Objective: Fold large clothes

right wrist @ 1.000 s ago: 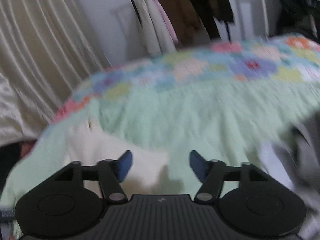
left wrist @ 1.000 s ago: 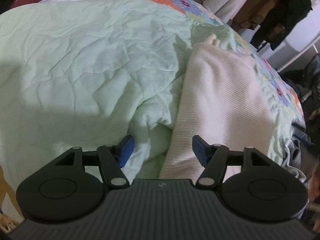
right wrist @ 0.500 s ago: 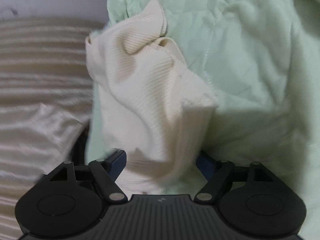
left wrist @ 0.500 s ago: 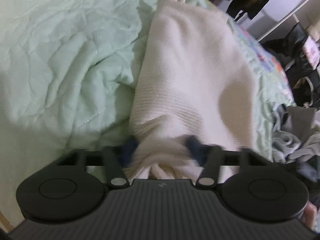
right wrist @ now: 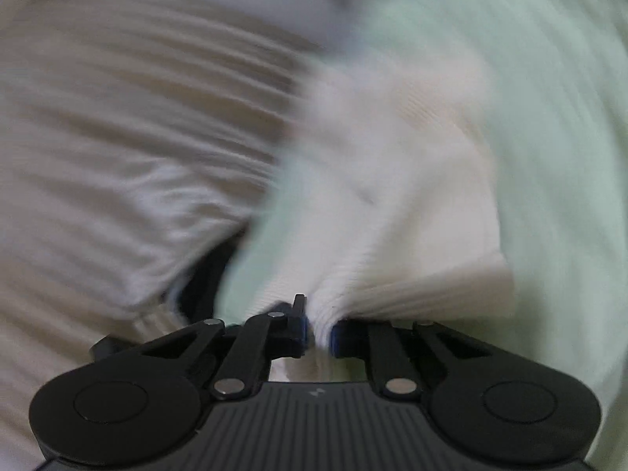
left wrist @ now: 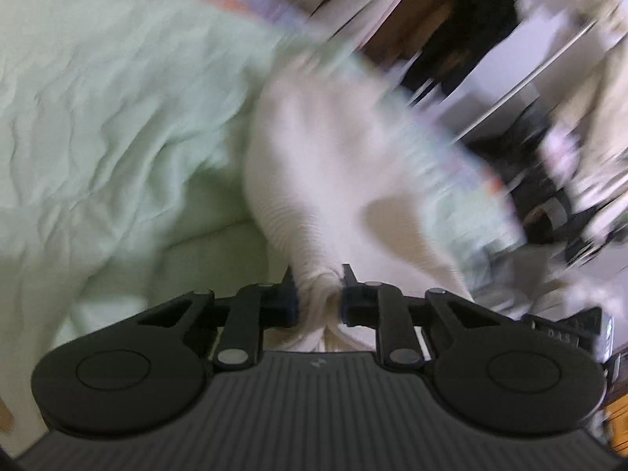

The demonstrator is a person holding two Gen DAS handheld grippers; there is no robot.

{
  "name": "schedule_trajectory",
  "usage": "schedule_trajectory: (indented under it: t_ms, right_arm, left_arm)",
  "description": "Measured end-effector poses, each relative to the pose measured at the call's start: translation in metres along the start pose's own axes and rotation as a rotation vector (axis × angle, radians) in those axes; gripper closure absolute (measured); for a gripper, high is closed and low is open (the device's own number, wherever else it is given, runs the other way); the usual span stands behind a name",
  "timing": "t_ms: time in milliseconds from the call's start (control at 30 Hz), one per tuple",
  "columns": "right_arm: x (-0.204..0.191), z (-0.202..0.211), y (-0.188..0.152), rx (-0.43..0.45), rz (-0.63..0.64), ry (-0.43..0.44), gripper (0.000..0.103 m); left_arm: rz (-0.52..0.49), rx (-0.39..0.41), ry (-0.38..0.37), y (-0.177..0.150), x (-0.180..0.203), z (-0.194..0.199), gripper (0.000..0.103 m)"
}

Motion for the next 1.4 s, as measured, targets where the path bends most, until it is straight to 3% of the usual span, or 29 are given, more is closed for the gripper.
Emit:
schedule_trajectory:
  t_ms: [33,67,133,200,233,267,367,433,600,700,767,833,867,900,933,1033,1100,1167,1233,1300,1333,1400]
  right_arm:
    - [-0.017,0.012,0.007,0.019,0.027,0.044,0.092]
    - [-0.017,0.014,0.009,0.005,0.017,0.036,0.092]
    - [0.003,0.015,0.003,-0.09,-0.074,-0.079,0.085]
    - [0.021,0.012,-0.007,-0.123,-0.123,-0.148,0.074]
    - [0.037,0.009,-0.018,-0.162,-0.166,-0.203,0.06]
    - [0.051,0.004,-0.034,-0.226,-0.197,-0.239,0.055]
    - [0.061,0.0,-0.06,-0.325,-0.22,-0.24,0.057]
    - [0.052,0.004,-0.05,-0.298,-0.207,-0.185,0.091]
    - [0.033,0.016,-0.007,-0.237,-0.226,-0.064,0.092]
    - [0.026,0.021,0.041,-0.174,-0.255,0.003,0.092]
    - [0.027,0.012,0.086,-0.121,-0.239,-0.016,0.092]
    - [0.035,0.005,0.108,-0.065,-0.235,-0.027,0.078]
    - [0.041,-0.001,0.136,0.029,-0.219,-0.043,0.072]
    - [0.049,-0.003,0.154,0.106,-0.202,-0.058,0.055]
    - [0.057,-0.002,0.165,0.167,-0.194,-0.077,0.043]
    - [0.075,0.011,0.165,0.219,-0.151,-0.194,0.04]
    - [0.087,0.022,0.163,0.21,-0.087,-0.28,0.039]
    - [0.097,0.024,0.164,0.168,-0.066,-0.321,0.039]
    - [0.096,0.013,0.163,0.117,-0.049,-0.326,0.039]
    - [0.086,0.0,0.158,0.024,0.027,-0.331,0.039]
    - [0.083,-0.008,0.153,-0.013,0.068,-0.345,0.039]
    - [0.076,-0.022,0.143,-0.082,0.141,-0.382,0.04]
  left_arm:
    - [0.036,-0.005,-0.025,-0.004,0.003,0.006,0.085]
    - [0.053,-0.015,-0.017,-0.009,0.001,0.006,0.085]
    - [0.101,-0.08,0.098,-0.033,-0.019,-0.006,0.085]
    - [0.181,-0.159,0.175,-0.059,-0.046,-0.026,0.082]
    - [0.212,-0.158,0.17,-0.065,-0.053,-0.029,0.082]
    - [0.243,-0.156,0.163,-0.07,-0.059,-0.032,0.081]
    - [0.276,-0.134,0.107,-0.069,-0.064,-0.029,0.081]
    - [0.247,-0.127,0.103,-0.064,-0.056,-0.025,0.084]
    - [0.225,-0.121,0.027,-0.029,-0.027,-0.024,0.084]
    - [0.277,-0.125,-0.022,0.011,-0.015,-0.043,0.084]
    - [0.333,-0.106,-0.043,0.044,-0.013,-0.062,0.084]
    - [0.398,-0.068,-0.069,0.077,-0.015,-0.079,0.081]
    - [0.439,-0.052,-0.082,0.085,-0.021,-0.084,0.072]
    - [0.529,-0.009,-0.102,0.096,-0.037,-0.094,0.058]
    - [0.614,0.034,-0.121,0.105,-0.053,-0.103,0.053]
    - [0.715,0.101,-0.164,0.106,-0.085,-0.111,0.05]
    - [0.829,0.117,-0.243,0.104,-0.103,-0.112,0.05]
    - [0.771,0.117,-0.217,0.106,-0.1,-0.105,0.049]
    - [0.561,0.099,-0.061,0.112,-0.083,-0.095,0.047]
    - [0.417,0.12,0.022,0.12,-0.068,-0.085,0.027]
    - [0.364,0.133,0.031,0.122,-0.06,-0.08,0.025]
    - [0.283,0.115,-0.029,0.122,-0.045,-0.07,0.025]
Point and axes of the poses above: each gripper's, at about its wrist camera, not at the fingertips, and z roughly against the way its jaws point, x to its right, y to its top, the point moved 9 cm from there along -z, roughly the way its jaws point, and after that the axes turned 4 degrees about z, right-handed, at the moved point
